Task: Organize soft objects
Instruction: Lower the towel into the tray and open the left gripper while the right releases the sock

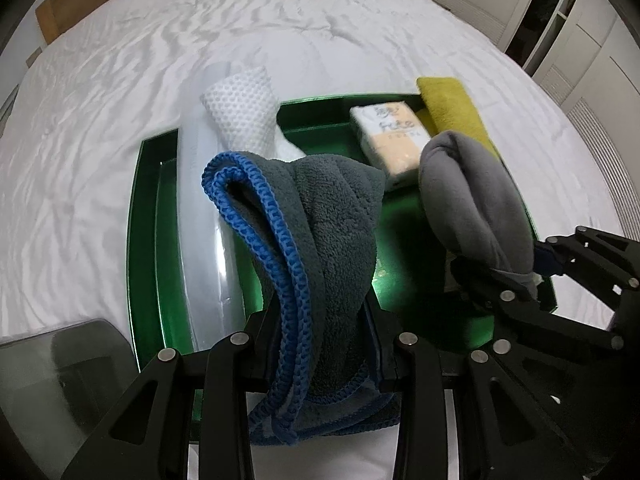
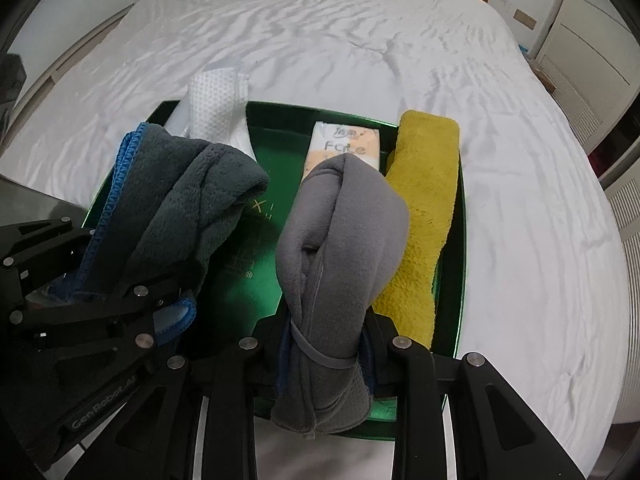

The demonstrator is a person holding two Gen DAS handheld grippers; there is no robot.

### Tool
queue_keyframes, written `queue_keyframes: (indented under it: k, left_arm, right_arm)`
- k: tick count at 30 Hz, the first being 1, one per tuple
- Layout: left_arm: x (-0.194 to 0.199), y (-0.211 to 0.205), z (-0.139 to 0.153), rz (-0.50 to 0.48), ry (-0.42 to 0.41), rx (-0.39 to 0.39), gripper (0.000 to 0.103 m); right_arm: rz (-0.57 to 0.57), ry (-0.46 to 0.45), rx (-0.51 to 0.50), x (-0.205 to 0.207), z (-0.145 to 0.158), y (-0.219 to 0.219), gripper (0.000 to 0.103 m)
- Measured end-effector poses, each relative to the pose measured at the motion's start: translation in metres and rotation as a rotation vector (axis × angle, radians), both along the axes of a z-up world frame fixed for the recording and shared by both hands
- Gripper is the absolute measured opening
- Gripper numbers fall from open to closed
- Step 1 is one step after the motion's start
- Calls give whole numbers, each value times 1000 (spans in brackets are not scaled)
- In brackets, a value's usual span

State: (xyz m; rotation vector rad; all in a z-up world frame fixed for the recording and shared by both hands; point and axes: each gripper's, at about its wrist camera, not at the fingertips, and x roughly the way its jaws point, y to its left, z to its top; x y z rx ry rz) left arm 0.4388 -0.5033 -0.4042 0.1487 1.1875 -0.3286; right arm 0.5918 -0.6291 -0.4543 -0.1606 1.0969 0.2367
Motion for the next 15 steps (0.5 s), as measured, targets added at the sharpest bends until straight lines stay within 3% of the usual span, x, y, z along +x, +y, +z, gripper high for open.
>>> queue_keyframes:
  k: [15]
  left_arm:
    - [5, -9, -5, 9, 34, 21, 32]
  right_arm:
    - [51, 56, -61, 10, -6, 13, 34]
